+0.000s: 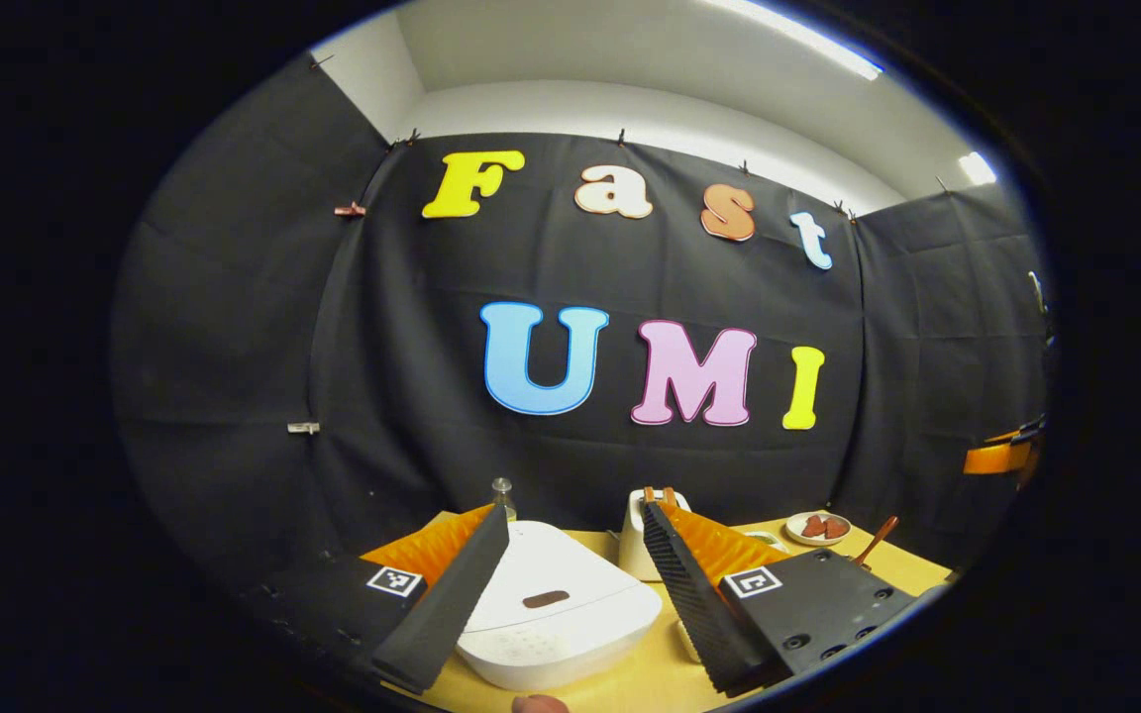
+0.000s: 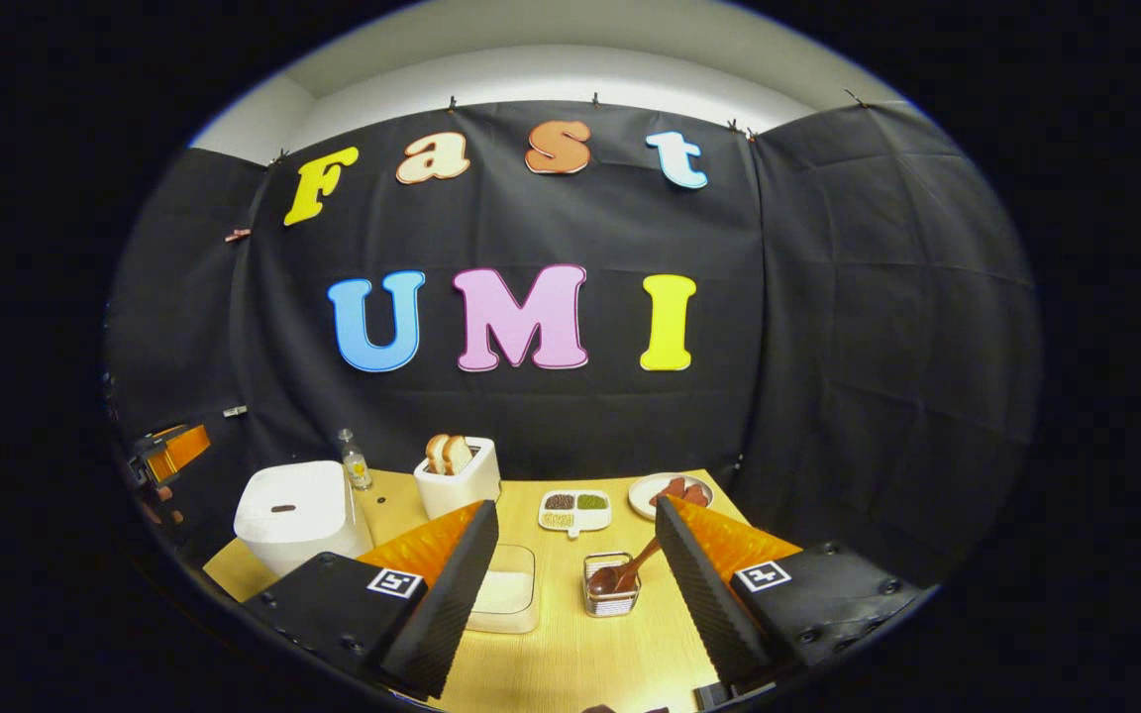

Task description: Close the left gripper, press the button to open the rice cooker; take a wooden spoon from the chopstick holder with the right hand, scoop a spoonful of rice and pour it into the rice cooker, then put the wooden spoon back into the chopstick holder.

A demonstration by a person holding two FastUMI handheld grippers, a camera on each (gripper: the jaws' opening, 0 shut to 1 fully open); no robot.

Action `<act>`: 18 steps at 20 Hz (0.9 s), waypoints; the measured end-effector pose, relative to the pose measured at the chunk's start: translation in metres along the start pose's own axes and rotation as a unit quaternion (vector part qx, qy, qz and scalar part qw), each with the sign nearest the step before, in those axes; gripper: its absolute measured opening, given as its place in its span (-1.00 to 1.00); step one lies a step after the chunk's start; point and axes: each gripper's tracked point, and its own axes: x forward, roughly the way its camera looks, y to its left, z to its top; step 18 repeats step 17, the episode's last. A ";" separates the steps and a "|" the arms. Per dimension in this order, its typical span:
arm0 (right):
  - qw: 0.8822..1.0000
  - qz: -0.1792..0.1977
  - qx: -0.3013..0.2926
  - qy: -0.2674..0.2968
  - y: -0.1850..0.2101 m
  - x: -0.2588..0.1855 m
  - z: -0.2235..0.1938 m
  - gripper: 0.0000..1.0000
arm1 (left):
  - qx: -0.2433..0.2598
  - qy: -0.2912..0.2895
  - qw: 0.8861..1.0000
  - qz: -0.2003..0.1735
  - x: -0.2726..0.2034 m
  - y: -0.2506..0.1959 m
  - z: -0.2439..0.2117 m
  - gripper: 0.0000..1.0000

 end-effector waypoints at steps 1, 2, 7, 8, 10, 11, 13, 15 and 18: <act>1.000 0.000 -0.003 -0.014 0.002 -0.002 0.009 0.97 | -0.001 0.003 1.000 -0.001 -0.004 0.001 -0.001 0.89; 1.000 0.001 -0.004 -0.027 0.004 -0.005 0.016 0.96 | -0.003 0.008 1.000 0.001 -0.009 0.003 -0.003 0.89; 0.997 -0.005 -0.011 -0.074 0.010 -0.013 0.040 0.96 | 0.019 0.014 1.000 0.006 -0.025 0.019 0.002 0.89; 0.997 -0.005 -0.013 -0.076 0.011 -0.013 0.040 0.96 | 0.026 0.012 1.000 0.005 -0.027 0.020 0.005 0.89; 0.997 -0.007 -0.017 -0.081 0.011 -0.015 0.042 0.96 | 0.037 0.009 0.999 0.002 -0.031 0.020 0.010 0.90; 0.996 -0.007 -0.019 -0.083 0.012 -0.017 0.044 0.96 | 0.040 0.009 0.999 0.000 -0.031 0.018 0.010 0.90; 0.996 -0.007 -0.021 -0.087 0.014 -0.021 0.046 0.96 | 0.041 0.009 0.999 -0.004 -0.034 0.016 0.012 0.89; 0.996 -0.007 -0.021 -0.088 0.016 -0.022 0.045 0.97 | 0.037 0.014 0.999 -0.007 -0.035 0.012 0.009 0.89; 0.996 -0.006 -0.019 -0.088 0.017 -0.023 0.046 0.97 | 0.032 0.022 0.999 -0.006 -0.036 0.011 0.005 0.89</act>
